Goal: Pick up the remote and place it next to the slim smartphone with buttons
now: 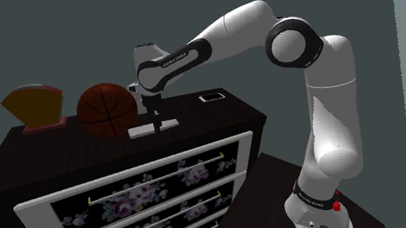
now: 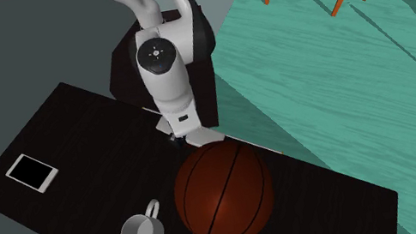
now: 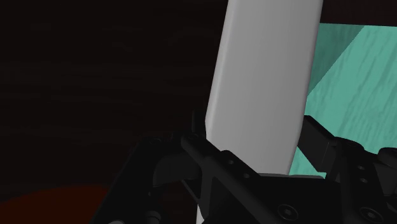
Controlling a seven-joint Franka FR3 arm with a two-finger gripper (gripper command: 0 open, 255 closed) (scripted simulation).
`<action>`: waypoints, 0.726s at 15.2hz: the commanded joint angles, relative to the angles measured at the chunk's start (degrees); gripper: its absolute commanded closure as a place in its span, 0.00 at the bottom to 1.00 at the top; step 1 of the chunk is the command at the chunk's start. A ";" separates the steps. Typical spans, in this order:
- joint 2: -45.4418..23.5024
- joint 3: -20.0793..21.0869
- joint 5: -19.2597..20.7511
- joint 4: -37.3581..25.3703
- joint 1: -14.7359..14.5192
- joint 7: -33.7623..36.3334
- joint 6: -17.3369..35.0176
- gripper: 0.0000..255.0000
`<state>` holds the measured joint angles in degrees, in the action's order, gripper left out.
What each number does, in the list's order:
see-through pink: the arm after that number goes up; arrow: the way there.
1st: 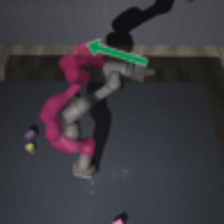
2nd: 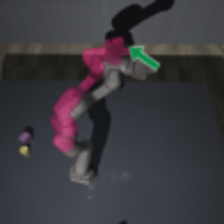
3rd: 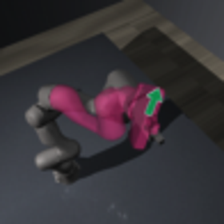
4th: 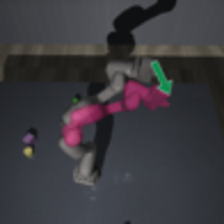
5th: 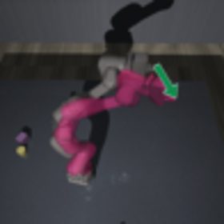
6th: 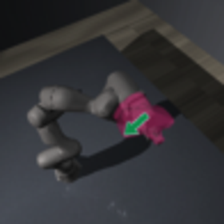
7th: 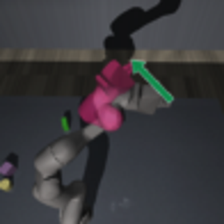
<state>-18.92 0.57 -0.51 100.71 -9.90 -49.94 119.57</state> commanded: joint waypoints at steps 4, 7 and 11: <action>1.30 -0.02 0.00 -2.13 0.04 -0.03 -3.44 1.00; 2.60 -0.38 -0.13 -1.10 0.78 -1.16 -3.71 1.00; 6.33 -2.01 -0.54 4.12 3.70 -5.87 -2.28 1.00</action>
<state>-13.36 -1.08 -0.95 103.03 -6.84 -54.70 116.26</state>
